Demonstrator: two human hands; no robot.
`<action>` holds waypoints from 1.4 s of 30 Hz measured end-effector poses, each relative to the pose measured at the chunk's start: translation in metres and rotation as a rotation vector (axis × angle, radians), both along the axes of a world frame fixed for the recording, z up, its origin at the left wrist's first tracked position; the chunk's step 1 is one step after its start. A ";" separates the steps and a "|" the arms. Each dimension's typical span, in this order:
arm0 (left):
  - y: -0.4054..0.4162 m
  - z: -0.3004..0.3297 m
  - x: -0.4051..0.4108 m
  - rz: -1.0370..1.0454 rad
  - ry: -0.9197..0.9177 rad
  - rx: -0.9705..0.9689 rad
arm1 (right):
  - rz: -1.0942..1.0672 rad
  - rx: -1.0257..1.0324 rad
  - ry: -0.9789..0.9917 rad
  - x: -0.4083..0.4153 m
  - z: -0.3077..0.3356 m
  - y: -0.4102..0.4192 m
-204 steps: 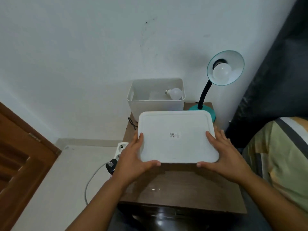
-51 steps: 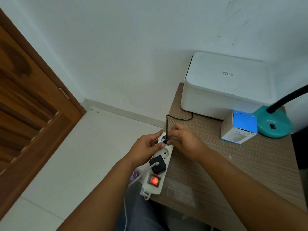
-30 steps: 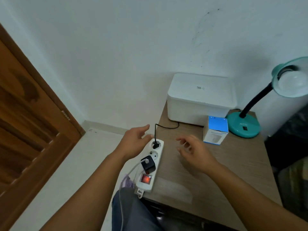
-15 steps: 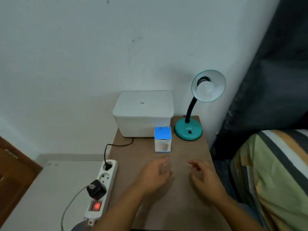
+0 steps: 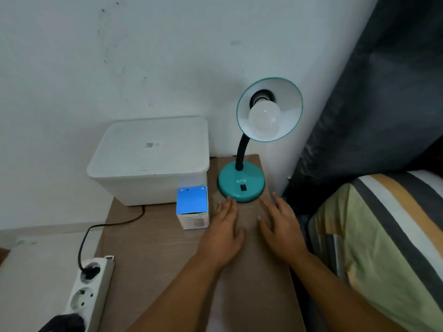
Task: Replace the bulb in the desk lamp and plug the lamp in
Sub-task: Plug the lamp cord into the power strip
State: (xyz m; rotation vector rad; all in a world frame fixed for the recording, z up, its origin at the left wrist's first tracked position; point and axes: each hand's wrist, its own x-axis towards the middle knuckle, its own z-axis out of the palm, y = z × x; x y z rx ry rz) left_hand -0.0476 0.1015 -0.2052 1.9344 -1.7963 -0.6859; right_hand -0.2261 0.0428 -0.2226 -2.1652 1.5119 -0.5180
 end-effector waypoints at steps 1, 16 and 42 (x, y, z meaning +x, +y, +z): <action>-0.007 -0.005 -0.001 0.012 -0.003 -0.007 | 0.006 -0.018 -0.008 0.003 -0.003 -0.007; -0.034 -0.040 -0.008 0.035 -0.266 -0.058 | 0.104 -0.132 0.031 0.026 -0.029 -0.047; -0.033 -0.034 -0.011 0.070 -0.232 -0.057 | 0.089 -0.134 -0.004 0.030 -0.018 -0.041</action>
